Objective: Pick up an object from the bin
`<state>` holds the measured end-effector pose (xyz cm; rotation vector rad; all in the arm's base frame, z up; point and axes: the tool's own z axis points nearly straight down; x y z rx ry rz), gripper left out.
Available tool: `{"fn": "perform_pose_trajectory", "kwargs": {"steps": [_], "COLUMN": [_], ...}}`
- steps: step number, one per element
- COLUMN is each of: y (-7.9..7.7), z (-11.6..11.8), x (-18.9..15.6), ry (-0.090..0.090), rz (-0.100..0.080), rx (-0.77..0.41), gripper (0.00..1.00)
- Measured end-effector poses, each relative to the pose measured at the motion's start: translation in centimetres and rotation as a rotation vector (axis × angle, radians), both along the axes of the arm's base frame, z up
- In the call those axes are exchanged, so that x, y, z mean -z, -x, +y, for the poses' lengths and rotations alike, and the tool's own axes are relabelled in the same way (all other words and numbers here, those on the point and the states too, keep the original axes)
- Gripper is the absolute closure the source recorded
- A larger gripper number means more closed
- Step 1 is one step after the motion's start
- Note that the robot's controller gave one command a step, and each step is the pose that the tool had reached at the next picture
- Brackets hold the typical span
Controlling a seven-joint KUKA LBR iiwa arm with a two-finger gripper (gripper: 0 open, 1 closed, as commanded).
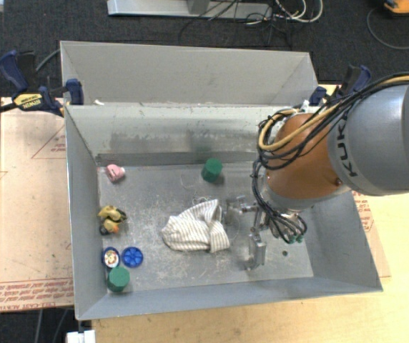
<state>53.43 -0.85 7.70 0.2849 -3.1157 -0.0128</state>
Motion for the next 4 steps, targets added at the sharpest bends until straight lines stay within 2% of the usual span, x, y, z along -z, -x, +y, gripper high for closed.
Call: {"fn": "perform_pose_trajectory", "kwargs": {"steps": [1,2,3,4], "y": [0.2,-0.1,0.0,0.0], "z": [6.6,4.2,4.2,4.2], "x": [0.7,0.7,0.7,0.7], "ry": [-0.009,-0.002,-0.003,-0.002], "rz": [0.001,-0.003,-0.002,-0.003], "rx": [-0.064,-0.128,-0.129,-0.129], "gripper": [0.00,1.00,0.00,0.00]}}
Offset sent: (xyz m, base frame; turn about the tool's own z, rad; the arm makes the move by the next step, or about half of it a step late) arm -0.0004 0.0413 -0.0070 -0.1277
